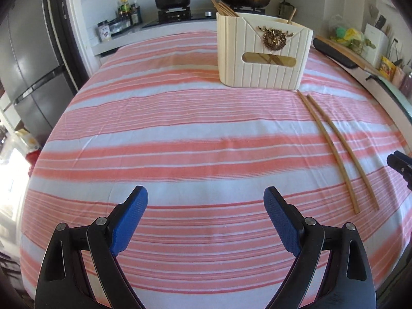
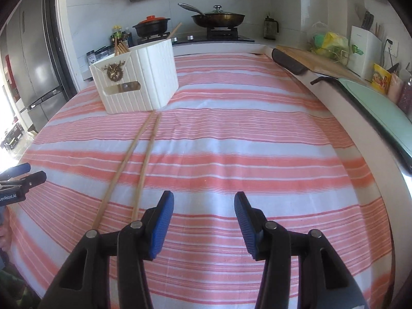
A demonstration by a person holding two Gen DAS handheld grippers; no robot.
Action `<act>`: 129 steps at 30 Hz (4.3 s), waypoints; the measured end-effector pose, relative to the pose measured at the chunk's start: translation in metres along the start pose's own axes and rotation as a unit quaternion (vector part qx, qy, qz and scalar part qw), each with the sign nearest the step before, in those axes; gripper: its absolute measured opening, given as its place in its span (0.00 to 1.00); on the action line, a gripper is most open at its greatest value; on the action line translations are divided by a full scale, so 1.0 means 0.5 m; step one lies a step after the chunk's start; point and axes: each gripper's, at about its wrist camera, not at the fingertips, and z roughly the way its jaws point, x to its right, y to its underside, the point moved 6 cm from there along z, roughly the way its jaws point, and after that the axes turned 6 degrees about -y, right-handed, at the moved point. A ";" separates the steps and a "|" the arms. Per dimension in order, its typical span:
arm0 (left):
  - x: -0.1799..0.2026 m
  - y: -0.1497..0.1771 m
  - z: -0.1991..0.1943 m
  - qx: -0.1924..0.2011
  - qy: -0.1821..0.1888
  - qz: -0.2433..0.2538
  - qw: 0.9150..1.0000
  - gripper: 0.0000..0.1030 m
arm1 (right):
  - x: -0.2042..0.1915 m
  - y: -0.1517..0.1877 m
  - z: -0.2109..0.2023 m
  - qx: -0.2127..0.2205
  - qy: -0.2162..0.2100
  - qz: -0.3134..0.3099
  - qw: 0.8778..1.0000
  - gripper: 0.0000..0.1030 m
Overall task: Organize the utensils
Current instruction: 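Move both open tools back over the remaining chopsticks on the cloth, then close the left tool on a chopstick while the right tool grasps another chopstick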
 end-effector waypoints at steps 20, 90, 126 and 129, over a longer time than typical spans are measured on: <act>0.168 -0.024 -0.005 -0.021 0.140 0.018 0.990 0.90 | 0.054 0.028 0.032 0.018 -0.014 0.086 0.996 0.46; -0.022 0.150 -0.087 -0.040 0.080 0.004 0.996 0.06 | -0.119 0.105 -0.023 -0.112 -0.037 -0.069 0.991 0.07; 0.039 -0.079 0.093 -0.098 0.104 0.064 0.988 0.04 | -0.180 -0.143 0.234 -0.174 -0.070 -0.099 0.977 0.07; 0.018 -0.088 0.045 -0.069 0.116 0.048 0.990 0.04 | -0.174 -0.167 0.181 -0.134 -0.087 -0.080 0.984 0.07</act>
